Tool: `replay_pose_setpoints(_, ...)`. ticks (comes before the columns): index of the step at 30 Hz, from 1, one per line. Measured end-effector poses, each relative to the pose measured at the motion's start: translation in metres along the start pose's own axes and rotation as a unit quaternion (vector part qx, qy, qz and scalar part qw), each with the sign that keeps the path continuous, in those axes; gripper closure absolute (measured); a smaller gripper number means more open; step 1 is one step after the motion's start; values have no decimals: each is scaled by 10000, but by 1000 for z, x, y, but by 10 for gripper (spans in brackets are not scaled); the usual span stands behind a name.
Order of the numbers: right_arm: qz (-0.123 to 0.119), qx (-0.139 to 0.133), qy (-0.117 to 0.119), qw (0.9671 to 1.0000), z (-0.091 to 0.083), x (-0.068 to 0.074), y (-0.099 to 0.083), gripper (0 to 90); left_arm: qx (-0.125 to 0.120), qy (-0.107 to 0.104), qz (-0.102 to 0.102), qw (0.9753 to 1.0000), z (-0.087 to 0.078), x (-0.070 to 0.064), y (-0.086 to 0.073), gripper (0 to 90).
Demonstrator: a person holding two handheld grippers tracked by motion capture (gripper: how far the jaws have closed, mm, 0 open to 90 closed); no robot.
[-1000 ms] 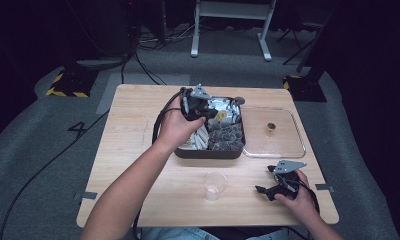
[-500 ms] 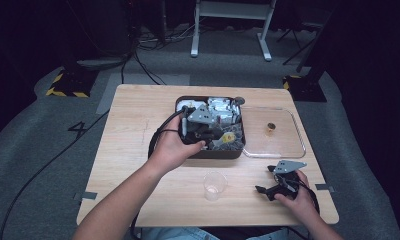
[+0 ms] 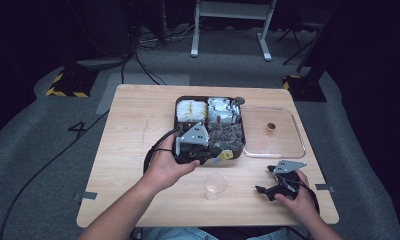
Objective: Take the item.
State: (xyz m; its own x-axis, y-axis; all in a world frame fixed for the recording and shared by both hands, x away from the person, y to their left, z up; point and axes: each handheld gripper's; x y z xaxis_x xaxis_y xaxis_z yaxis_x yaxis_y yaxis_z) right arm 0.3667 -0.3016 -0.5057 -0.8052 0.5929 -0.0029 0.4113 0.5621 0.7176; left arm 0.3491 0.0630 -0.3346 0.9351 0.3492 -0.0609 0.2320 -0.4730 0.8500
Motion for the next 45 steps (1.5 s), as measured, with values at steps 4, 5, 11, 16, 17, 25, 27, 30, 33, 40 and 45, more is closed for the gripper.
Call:
replay_pose_setpoints(4,0,1,0,10000,0,0,0,33,-35,-99,-34,9999,5,-5,-11,900)
replay_pose_setpoints(5,-1,0,0,10000,0,0,0,33,-37,-112,-37,9999,6,-5,-12,900)
replay_pose_setpoints(11,-1,0,1,10000,0,0,0,33,91,-175,-93,9998,19,-10,-28,900)
replay_pose_setpoints(16,-2,-1,0,10000,0,0,0,33,86,-170,-107,9998,25,-8,-37,900)
replay_pose_setpoints(17,-1,0,-1,10000,0,0,0,33,66,-169,-123,9998,26,-8,-39,900)
replay_pose_setpoints(25,-1,0,0,10000,0,0,0,33,110,-260,-195,9994,35,-10,-51,900)
replay_pose_setpoints(27,0,-1,0,10000,0,0,0,33,147,-284,-191,9993,38,-12,-53,900)
replay_pose_setpoints(30,-1,0,1,10000,0,0,0,33,162,-318,-211,9991,39,-12,-55,900)
replay_pose_setpoints(33,-1,0,0,10000,0,0,0,33,181,-306,-236,9991,39,-12,-57,900)
replay_pose_setpoints(40,-1,0,0,10000,0,0,0,33,180,-328,-239,9990,39,-12,-60,900)
replay_pose_setpoints(45,0,0,0,10000,0,0,0,33,103,-402,-289,9987,36,-11,-61,753)
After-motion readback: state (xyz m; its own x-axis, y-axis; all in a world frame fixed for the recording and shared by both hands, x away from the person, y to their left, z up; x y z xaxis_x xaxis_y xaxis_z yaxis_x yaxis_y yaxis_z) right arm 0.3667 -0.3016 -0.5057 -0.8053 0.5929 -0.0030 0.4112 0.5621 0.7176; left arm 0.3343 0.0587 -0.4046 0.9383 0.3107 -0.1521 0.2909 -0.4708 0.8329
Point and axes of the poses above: each handheld gripper's, and its own axes: z roughly forward along the jaws, y roughly out of its top, x roughly to its left
